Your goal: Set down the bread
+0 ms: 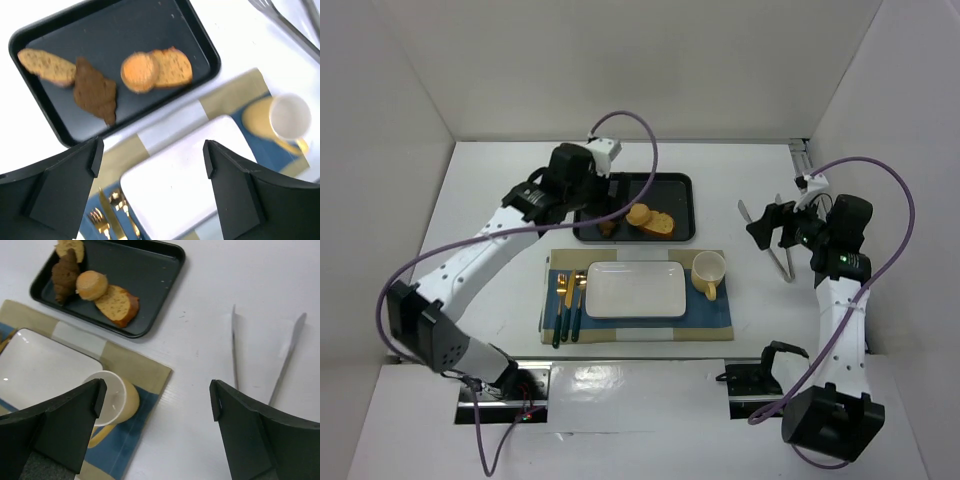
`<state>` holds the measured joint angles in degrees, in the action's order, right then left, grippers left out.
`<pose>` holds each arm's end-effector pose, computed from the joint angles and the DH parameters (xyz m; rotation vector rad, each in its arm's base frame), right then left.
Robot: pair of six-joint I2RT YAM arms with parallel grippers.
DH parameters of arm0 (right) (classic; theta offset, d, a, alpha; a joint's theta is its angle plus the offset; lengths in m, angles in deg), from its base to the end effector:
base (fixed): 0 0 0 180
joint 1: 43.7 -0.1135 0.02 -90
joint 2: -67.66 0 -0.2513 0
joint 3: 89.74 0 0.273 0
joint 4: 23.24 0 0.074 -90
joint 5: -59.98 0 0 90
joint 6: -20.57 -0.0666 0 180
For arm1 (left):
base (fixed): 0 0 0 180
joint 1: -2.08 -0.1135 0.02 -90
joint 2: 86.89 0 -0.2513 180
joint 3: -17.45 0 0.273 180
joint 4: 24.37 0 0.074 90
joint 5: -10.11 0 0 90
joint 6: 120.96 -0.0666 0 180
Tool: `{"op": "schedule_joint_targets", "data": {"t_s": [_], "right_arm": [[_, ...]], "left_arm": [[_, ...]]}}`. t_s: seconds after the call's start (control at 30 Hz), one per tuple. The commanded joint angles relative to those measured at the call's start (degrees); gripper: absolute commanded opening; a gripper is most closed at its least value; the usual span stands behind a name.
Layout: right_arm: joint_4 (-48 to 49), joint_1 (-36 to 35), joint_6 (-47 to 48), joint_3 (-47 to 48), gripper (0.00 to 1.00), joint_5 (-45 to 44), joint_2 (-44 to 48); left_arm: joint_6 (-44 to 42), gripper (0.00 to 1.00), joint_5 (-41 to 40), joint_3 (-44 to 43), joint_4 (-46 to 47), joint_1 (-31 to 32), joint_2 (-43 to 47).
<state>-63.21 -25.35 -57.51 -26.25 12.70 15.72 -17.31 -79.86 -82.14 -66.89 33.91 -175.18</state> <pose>0.2427 -0.0329 0.3075 -0.3356 1.9221 0.4217 0.3402 -0.2112 0.3453 0.3403 2.1248 -0.4690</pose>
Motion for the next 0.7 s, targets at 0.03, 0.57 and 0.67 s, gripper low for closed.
{"op": "schedule_joint_targets", "data": {"t_s": [0.03, 0.57, 0.67], "right_arm": [[1.8, -0.3, 5.2, -0.4, 0.89, -5.9, -1.7], [11.9, 0.2, 21.5, -7.4, 1.00, -21.9, -22.6], [13.7, 0.2, 22.1, -6.8, 1.00, -23.9, -25.3]], "left_arm": [[2.8, 1.00, 2.9, 11.2, 3.3, 0.4, 8.7], [1.6, 1.00, 4.4, 34.0, 1.3, 2.1, 37.6], [1.6, 1.00, 5.6, 35.4, 2.4, 2.1, 40.6]]}}
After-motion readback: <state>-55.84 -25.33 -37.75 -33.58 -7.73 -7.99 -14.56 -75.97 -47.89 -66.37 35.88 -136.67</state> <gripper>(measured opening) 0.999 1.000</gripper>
